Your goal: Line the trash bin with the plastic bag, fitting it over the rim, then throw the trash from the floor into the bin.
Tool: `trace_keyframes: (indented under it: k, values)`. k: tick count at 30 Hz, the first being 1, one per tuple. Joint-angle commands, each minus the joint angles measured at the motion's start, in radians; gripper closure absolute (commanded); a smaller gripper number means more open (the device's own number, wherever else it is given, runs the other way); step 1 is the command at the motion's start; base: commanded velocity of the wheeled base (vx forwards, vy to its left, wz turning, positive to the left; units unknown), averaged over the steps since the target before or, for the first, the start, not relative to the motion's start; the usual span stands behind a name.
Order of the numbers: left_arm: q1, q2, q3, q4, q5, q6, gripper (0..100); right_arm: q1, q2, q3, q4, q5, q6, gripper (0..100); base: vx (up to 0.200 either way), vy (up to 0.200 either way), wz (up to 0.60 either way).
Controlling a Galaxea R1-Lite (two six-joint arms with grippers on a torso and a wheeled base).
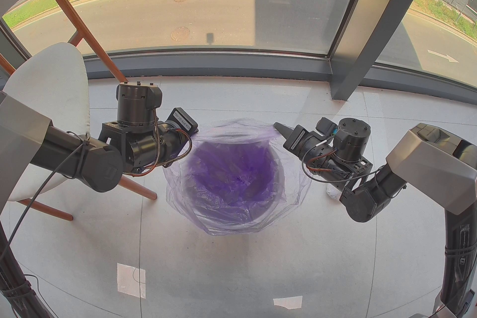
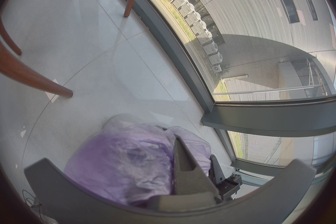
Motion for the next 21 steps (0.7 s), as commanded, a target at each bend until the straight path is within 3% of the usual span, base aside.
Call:
trace_keyframes:
  k: [1, 9, 10, 17, 21]
  values:
    - [0.015, 0.028, -0.026, -0.002, -0.008, 0.015, 100, -0.002, 0.038, -0.052, -0.001, 0.004, -0.008, 100, 0.000, 0.000, 0.00]
    - [0.033, 0.068, -0.066, -0.002, -0.006, 0.015, 100, -0.002, 0.069, -0.144, 0.022, 0.004, -0.036, 100, 0.000, 0.000, 0.00]
    - [0.035, 0.080, -0.069, -0.004, -0.006, 0.015, 100, -0.005, 0.067, -0.151, 0.049, 0.004, -0.036, 0, 0.000, 0.000, 0.00]
    - [0.052, 0.097, -0.085, -0.005, -0.005, 0.007, 100, -0.017, 0.049, -0.141, 0.052, 0.002, -0.036, 0, 0.000, 0.000, 0.00]
    - [0.067, 0.099, -0.098, -0.004, -0.005, 0.004, 100, -0.013, -0.034, -0.045, 0.050, 0.004, -0.036, 0, 0.000, 0.000, 0.00]
